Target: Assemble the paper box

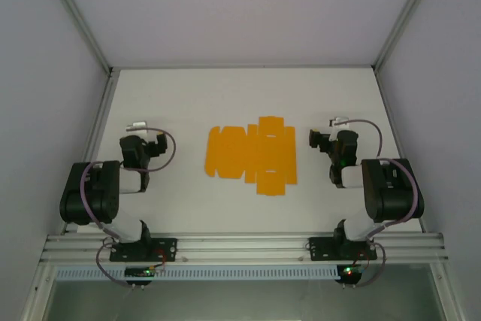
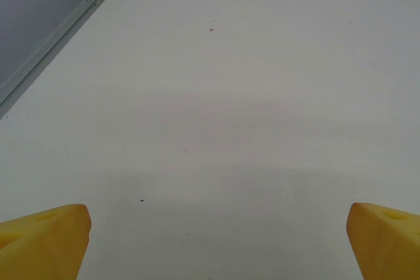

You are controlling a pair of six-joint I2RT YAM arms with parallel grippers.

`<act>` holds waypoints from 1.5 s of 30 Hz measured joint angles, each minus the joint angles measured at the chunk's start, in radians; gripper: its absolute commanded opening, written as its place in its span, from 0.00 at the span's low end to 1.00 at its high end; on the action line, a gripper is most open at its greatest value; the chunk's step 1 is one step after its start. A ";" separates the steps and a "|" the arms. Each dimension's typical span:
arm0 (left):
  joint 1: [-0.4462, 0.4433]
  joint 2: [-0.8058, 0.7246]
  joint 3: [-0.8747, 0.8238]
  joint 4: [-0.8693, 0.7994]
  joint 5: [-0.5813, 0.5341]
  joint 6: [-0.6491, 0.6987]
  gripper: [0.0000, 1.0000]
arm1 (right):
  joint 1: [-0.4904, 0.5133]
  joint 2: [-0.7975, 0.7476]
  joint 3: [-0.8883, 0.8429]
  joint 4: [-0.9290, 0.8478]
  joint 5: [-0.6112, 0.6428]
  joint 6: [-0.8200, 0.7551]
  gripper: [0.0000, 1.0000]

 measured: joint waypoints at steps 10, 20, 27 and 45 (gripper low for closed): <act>0.000 0.000 0.000 0.000 0.000 0.000 1.00 | -0.005 0.000 0.000 0.000 -0.001 0.000 0.99; 0.000 0.000 0.000 0.000 0.000 0.000 0.99 | -0.009 0.000 0.000 0.000 -0.006 0.000 0.99; 0.000 -0.011 0.017 -0.040 0.000 0.000 1.00 | -0.012 0.000 0.000 0.000 -0.013 0.000 0.99; -0.057 -0.269 0.181 -0.454 0.029 -0.028 1.00 | 0.167 -0.199 0.188 -0.424 0.150 -0.042 0.99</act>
